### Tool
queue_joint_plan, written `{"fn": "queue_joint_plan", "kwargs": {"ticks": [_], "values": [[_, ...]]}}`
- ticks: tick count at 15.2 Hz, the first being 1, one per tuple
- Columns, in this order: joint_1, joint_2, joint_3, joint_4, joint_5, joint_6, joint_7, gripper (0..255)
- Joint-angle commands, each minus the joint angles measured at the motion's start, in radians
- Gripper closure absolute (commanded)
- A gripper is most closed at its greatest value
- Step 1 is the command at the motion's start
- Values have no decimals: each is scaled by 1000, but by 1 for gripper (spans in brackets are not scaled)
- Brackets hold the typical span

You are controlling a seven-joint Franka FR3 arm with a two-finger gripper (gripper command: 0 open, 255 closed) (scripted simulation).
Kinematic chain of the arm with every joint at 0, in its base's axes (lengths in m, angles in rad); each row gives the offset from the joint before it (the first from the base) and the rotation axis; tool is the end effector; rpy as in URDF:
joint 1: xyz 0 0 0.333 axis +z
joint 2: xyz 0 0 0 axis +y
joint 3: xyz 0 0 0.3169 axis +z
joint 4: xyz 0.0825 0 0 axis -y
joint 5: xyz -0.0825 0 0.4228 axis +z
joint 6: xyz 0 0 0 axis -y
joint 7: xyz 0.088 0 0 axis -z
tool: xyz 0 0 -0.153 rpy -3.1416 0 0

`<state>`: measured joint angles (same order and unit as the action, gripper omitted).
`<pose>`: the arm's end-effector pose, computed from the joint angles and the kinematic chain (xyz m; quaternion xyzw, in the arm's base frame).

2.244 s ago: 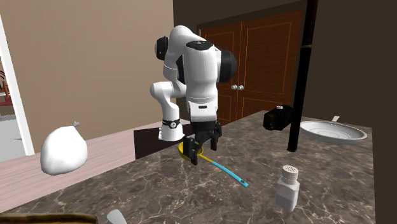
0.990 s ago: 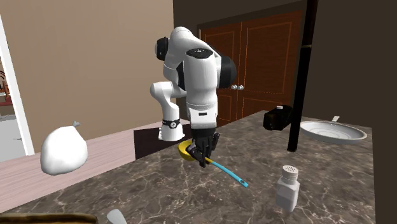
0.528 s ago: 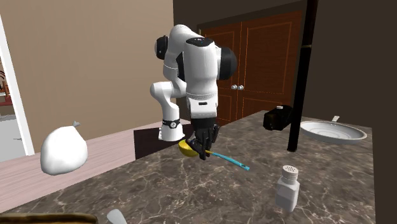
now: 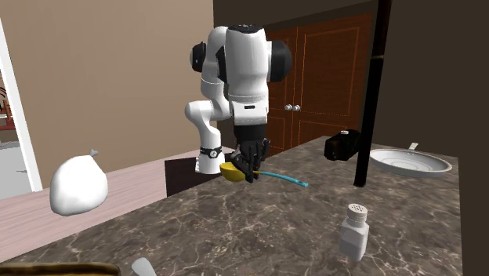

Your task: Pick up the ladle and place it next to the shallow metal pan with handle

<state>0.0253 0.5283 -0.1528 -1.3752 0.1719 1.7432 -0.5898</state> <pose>0.7191 -0.0530 0.3437 -0.9727 -0.2146 0.0564 0.0683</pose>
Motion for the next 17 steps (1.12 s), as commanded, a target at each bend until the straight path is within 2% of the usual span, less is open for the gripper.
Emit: {"fn": "queue_joint_plan", "kwargs": {"ticks": [1,10,17], "values": [[1,-9,0,12,-2,-21,4,255],[-4,-17,-2,115,-5,-132,16,255],[107,-158,34,-99,-16,-42,143,255]]}}
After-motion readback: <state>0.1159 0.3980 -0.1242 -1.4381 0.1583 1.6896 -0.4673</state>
